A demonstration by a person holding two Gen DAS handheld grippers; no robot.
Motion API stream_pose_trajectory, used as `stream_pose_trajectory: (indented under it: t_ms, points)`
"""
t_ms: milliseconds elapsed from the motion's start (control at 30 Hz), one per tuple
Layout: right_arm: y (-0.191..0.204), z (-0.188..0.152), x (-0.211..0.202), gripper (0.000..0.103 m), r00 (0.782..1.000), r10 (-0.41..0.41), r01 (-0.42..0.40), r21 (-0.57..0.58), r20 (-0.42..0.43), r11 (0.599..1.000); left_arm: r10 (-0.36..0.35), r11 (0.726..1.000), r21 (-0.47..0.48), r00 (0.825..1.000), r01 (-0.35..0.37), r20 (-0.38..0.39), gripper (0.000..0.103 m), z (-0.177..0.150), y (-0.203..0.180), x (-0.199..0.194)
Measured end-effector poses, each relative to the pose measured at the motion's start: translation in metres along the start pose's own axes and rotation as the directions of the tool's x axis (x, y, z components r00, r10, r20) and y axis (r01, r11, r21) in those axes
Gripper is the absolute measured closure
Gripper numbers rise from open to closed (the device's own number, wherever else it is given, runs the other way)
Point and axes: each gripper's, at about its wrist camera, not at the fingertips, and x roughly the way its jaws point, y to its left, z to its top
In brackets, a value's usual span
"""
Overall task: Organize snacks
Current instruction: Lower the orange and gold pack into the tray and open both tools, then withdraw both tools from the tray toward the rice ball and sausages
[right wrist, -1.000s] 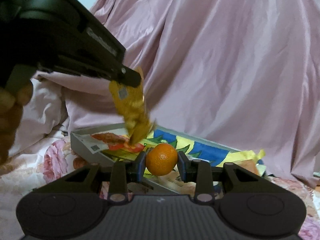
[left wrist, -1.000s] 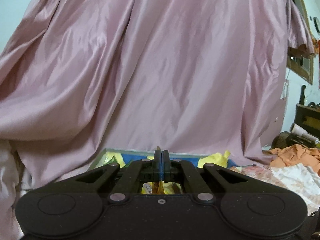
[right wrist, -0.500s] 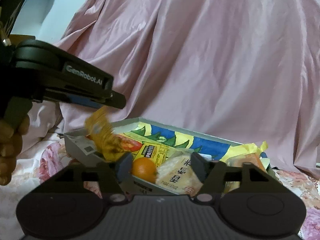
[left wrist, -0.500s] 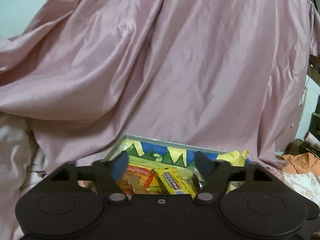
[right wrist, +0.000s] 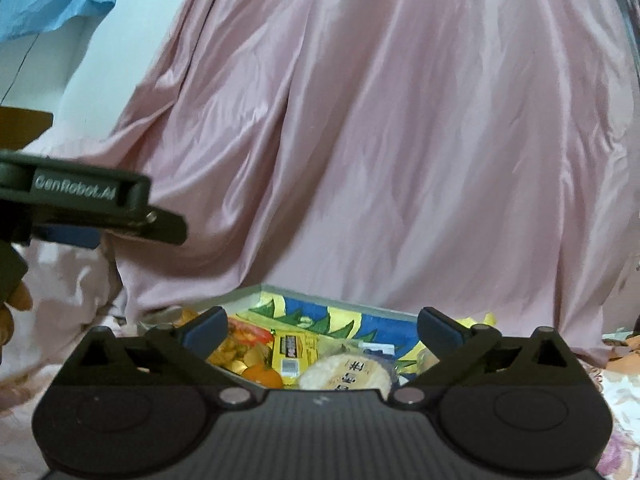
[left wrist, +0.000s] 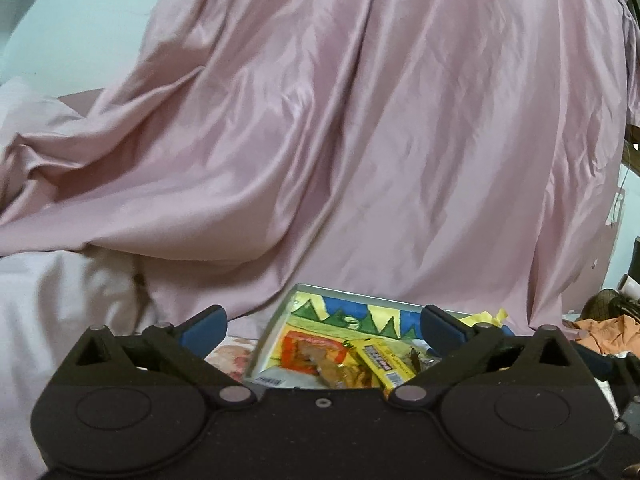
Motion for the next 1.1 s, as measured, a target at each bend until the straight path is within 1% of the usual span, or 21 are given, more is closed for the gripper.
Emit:
stream_pose_trajectory:
  t_ms: [133,300,467,633,867,967,1100]
  points:
    - [0.005,0.006,-0.024,0.000,1.000,-0.006,0.006,0.003,0.020,1.000,0.009,1.000,0.002,1.000,-0.009,0.005,0.001,-0.001,0.009,-0.028]
    - [0.011,0.011,-0.055,0.000,0.998,-0.014,0.015,-0.023,0.055,1.000,0.025,1.000,0.012,1.000,-0.025,0.005,0.001,-0.006,0.022,-0.061]
    - [0.015,0.014,-0.084,0.000,0.997,-0.020,0.020,-0.010,0.075,1.000,0.041,0.999,0.024,0.999,-0.041,-0.013,0.001,-0.016,0.037,-0.089]
    - [0.025,0.011,-0.110,0.000,0.997,-0.009,0.010,-0.007,0.072,1.000,0.055,0.998,0.038,0.998,-0.053,-0.043,0.001,-0.029,0.052,-0.111]
    - [0.046,0.003,-0.139,0.000,0.999,0.020,-0.019,-0.045,0.037,0.999,0.057,0.998,0.045,0.994,-0.053,-0.096,0.001,-0.047,0.069,-0.136]
    - [0.055,-0.002,-0.148,0.000,0.999,0.038,-0.037,-0.059,0.003,0.998,0.052,0.998,0.032,0.992,-0.049,-0.113,0.001,-0.057,0.073,-0.145]
    - [0.066,-0.012,-0.162,0.000,0.997,0.060,-0.063,-0.074,-0.051,0.995,0.044,0.999,0.013,0.987,-0.042,-0.157,0.001,-0.070,0.078,-0.150]
